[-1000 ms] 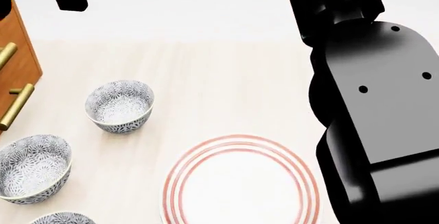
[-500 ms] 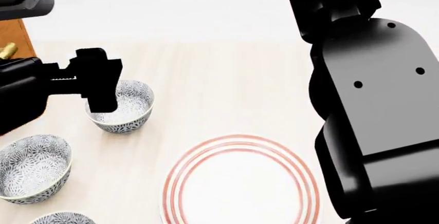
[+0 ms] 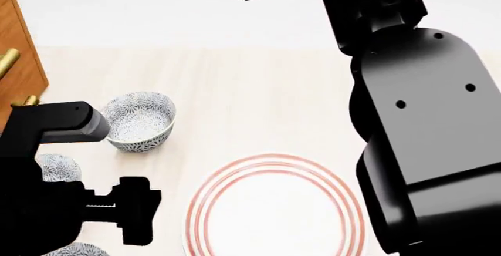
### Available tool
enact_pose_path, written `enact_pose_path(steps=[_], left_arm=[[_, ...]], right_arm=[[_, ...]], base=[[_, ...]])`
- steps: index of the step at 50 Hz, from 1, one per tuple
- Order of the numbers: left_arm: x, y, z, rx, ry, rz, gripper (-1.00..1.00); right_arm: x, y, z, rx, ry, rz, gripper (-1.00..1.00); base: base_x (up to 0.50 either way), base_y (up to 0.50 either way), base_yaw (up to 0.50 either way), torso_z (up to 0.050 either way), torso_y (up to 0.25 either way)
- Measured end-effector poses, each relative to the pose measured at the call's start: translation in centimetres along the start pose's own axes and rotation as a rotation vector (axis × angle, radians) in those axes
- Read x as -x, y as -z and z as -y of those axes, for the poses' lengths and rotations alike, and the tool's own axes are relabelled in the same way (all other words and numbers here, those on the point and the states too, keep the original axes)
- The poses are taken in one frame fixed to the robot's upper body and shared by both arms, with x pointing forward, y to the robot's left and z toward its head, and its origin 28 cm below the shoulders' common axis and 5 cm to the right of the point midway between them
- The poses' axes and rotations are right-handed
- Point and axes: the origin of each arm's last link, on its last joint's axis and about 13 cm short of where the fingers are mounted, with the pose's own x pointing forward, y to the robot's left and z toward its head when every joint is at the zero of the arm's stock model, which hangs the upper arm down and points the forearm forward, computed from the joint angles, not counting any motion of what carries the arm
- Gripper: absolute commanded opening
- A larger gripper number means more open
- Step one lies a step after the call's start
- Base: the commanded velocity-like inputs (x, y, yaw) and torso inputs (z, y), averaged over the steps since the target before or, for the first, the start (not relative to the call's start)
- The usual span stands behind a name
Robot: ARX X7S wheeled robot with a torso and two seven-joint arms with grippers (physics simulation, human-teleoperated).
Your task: Put the bowl at the front on the plate.
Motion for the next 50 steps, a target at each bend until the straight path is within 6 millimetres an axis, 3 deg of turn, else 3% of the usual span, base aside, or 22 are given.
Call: enact_pose_path(steps=[14, 50], left_arm=[[0.1, 3.8, 0.0, -0.005, 0.026, -0.116, 1.0], [-0.6, 7.5, -1.5, 0.055, -0.033, -0.206, 1.0]], right_arm=[[-0.1, -0.1, 0.2, 0.004, 0.014, 0.0, 1.0], [-0.1, 0.4, 0.5, 0.021, 0.033, -0.002, 1.0]], base=[[0.0, 0.0, 0.0, 0.0, 0.0], [0.0, 0.0, 0.0, 0.0, 0.0]])
